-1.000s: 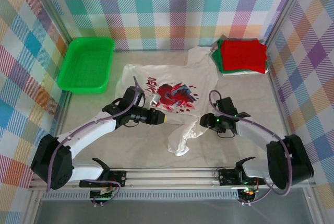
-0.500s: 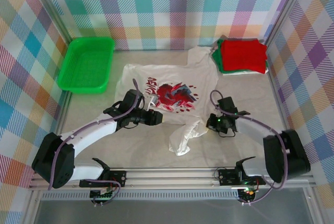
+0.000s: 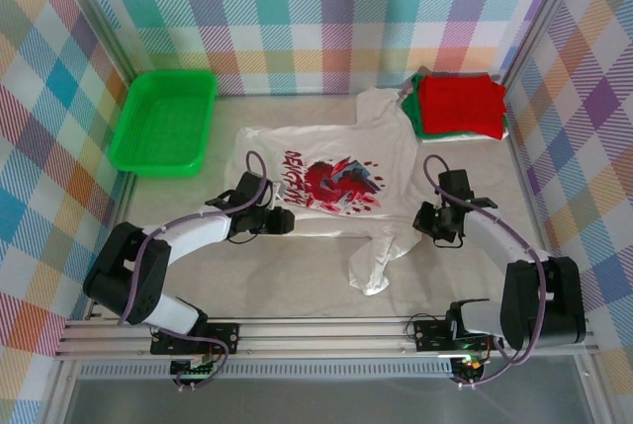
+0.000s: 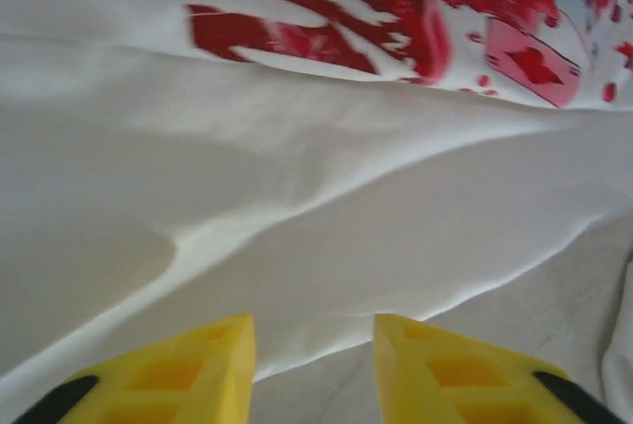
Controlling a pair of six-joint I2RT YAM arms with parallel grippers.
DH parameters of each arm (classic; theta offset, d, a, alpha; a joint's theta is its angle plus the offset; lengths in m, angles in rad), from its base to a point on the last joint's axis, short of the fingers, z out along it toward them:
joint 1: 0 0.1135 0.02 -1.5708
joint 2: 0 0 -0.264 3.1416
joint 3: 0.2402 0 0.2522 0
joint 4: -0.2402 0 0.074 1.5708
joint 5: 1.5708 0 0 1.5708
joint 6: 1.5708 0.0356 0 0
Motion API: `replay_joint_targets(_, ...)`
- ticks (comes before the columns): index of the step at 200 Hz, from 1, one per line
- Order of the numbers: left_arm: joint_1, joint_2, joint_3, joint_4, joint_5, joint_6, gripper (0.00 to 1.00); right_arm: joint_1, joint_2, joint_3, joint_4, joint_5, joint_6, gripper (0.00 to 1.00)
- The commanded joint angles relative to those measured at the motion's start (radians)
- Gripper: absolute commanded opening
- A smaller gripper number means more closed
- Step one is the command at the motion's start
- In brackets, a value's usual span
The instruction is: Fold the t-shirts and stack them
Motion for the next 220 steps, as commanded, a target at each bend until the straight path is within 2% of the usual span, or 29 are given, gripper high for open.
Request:
replay_joint_targets(1, -0.048, -0.025, 0.11, -0.061, 0.087, 0.065, 0.42, -0.004, -0.026, 0.043, -0.024, -0.067, -0.009, 0.24)
replay_joint_targets(23, -0.25, -0.04, 0.215, -0.227, 0.031, 0.245, 0.5, 0.004, -0.124, -0.007, -0.006, -0.198, 0.015, 0.37)
replay_joint_targets(44, -0.327, -0.022, 0.168, -0.158, 0.125, 0.248, 0.52, 0.085, -0.215, -0.055, 0.02, -0.274, 0.058, 0.41)
replay_joint_targets(51, -0.339, -0.014, 0.147, -0.114, 0.162, 0.232, 0.53, 0.129, -0.224, -0.061, 0.005, -0.259, 0.08, 0.42)
replay_joint_targets(63, -0.38, 0.004, 0.139, -0.03, 0.186, 0.23, 0.63, 0.191, -0.235, -0.071, -0.03, -0.196, 0.108, 0.47)
replay_joint_targets(80, -0.451, 0.097, 0.229, -0.043, 0.191, 0.25, 0.7, 0.204, -0.272, -0.104, -0.058, -0.079, 0.147, 0.54)
replay_joint_targets(105, -0.499, 0.26, 0.365, -0.056, 0.306, 0.223, 0.71, 0.198, -0.335, -0.108, -0.084, 0.089, 0.176, 0.57)
replay_joint_targets(141, -0.556, 0.382, 0.46, 0.001, 0.388, 0.176, 0.7, 0.146, -0.384, -0.167, -0.025, 0.101, 0.225, 0.58)
replay_joint_targets(151, -0.561, 0.419, 0.48, 0.018, 0.392, 0.151, 0.67, 0.123, -0.38, -0.184, -0.007, 0.078, 0.227, 0.58)
replay_joint_targets(161, -0.563, 0.451, 0.507, 0.012, 0.394, 0.139, 0.6, 0.103, -0.38, -0.199, 0.014, 0.053, 0.225, 0.58)
replay_joint_targets(168, -0.563, 0.458, 0.516, 0.005, 0.383, 0.137, 0.5, 0.094, -0.385, -0.21, 0.031, 0.036, 0.221, 0.59)
replay_joint_targets(181, -0.559, 0.447, 0.522, -0.009, 0.355, 0.137, 0.39, 0.085, -0.395, -0.219, 0.046, 0.02, 0.212, 0.59)
replay_joint_targets(203, -0.537, 0.4, 0.522, -0.033, 0.329, 0.117, 0.09, 0.081, -0.403, -0.219, 0.054, 0.007, 0.183, 0.59)
replay_joint_targets(220, -0.513, 0.362, 0.52, -0.074, 0.315, 0.095, 0.05, 0.081, -0.392, -0.219, 0.062, -0.019, 0.163, 0.59)
